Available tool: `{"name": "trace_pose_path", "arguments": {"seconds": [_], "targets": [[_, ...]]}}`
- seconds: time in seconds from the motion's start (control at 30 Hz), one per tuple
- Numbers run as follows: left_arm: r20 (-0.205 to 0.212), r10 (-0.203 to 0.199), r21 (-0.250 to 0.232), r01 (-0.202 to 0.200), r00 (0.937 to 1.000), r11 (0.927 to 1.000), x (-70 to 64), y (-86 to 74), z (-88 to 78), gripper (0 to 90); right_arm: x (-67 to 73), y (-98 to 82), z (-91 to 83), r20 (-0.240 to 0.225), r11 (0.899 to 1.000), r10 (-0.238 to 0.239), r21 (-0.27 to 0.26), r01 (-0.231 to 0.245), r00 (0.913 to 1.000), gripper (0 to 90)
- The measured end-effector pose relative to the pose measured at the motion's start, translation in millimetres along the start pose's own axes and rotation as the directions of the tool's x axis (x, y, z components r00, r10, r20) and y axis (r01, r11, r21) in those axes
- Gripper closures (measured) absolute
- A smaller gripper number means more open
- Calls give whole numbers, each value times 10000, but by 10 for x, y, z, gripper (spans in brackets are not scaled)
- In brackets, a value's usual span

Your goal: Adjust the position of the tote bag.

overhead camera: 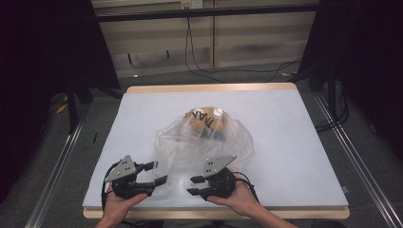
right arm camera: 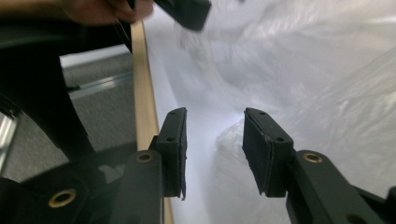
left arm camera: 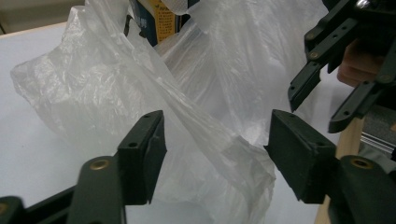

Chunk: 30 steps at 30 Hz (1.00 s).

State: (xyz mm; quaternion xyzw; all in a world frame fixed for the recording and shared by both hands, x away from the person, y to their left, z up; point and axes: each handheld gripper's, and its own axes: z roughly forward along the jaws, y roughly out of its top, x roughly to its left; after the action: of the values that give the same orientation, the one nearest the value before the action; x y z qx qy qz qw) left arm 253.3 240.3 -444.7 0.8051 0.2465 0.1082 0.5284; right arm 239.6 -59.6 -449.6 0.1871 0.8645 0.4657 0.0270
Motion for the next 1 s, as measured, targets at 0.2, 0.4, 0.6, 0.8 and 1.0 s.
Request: {"name": "trace_pose_path", "arguments": {"seconds": [0.2, 0.4, 0.6, 0.8, 1.0], "targets": [[-77, -15, -93, 14, 10000, 10000, 38, -18, -50, 415, -36, -82, 89, 174, 9985, -35, 551, 25, 9998, 623], [136, -92, 14, 92, 9999, 10000, 53, -24, -55, 438, -93, -176, 187, 615, 9922, -364, 1214, 287, 9974, 620], [148, -138, 66, 137, 9998, 9999, 52, -20, -43, 428, -110, -220, 229, 777, 9892, -453, 1427, 339, 9959, 709], [897, -148, 328, 119, 9959, 9994, 20, -29, -18, 622, -113, -218, 223, 726, 9893, -349, 1438, 242, 9968, 890], [958, 1, 352, -35, 9954, 9994, 10, -27, -32, 803, -117, -211, 186, 646, 9908, -219, 1350, 130, 9977, 900]]}}
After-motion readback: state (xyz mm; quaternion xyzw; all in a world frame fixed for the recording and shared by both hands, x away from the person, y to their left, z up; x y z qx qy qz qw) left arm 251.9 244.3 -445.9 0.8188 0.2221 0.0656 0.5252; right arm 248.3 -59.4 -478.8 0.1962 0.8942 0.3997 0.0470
